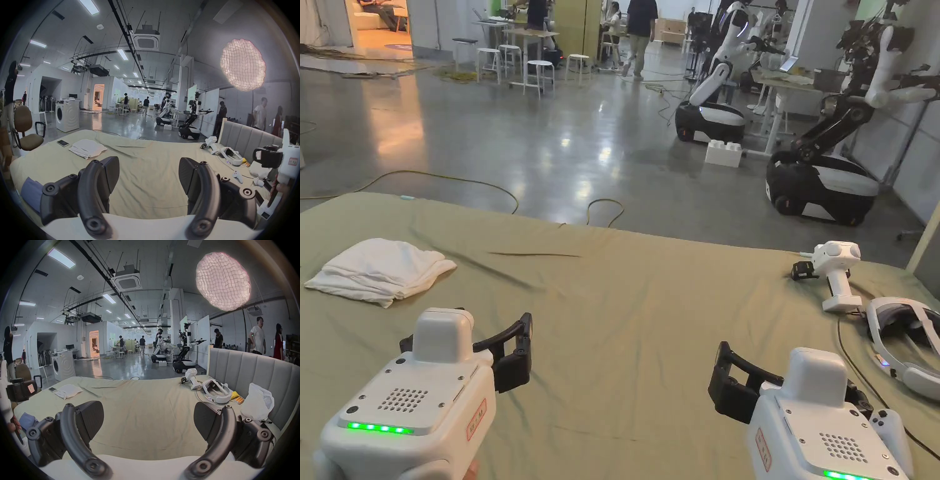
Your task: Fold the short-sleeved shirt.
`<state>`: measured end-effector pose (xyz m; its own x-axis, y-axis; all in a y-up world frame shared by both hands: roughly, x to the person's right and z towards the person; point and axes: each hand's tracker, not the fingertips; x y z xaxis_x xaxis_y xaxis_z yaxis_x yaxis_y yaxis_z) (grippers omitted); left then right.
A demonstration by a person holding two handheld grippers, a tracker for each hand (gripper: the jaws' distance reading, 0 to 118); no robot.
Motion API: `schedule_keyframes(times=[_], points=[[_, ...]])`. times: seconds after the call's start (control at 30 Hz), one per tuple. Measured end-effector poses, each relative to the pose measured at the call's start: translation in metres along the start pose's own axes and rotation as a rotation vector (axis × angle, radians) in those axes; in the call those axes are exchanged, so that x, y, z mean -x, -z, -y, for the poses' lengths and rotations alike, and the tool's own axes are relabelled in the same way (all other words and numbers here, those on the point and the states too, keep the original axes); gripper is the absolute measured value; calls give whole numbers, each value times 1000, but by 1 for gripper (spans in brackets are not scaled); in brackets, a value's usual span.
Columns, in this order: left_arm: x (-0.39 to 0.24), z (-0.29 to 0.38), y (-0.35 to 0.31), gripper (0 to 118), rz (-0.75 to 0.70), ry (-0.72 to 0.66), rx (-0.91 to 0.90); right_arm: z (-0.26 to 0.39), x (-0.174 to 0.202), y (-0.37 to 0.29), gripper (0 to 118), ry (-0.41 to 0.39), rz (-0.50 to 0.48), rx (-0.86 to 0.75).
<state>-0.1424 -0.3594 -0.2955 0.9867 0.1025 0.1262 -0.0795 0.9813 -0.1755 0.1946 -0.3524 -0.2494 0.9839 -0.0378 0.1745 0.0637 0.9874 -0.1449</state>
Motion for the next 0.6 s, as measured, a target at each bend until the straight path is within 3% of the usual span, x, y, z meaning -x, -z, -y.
schedule_keyframes(times=[0.17, 0.27, 0.47, 0.6], points=[[0, 0, 5, 82, -44, 33, 37, 1, -4, 3, 112, 38, -58, 8], [1, 1, 5, 82, -55, 54, 37, 2, 0, 5, 112, 13, 31, 19], [1, 1, 2, 82, -11, 59, 31, 5, 0, 16, 112, 19, 78, 52], [2, 1, 3, 82, -20, 37, 32, 3, -1, 19, 112, 85, 117, 85]])
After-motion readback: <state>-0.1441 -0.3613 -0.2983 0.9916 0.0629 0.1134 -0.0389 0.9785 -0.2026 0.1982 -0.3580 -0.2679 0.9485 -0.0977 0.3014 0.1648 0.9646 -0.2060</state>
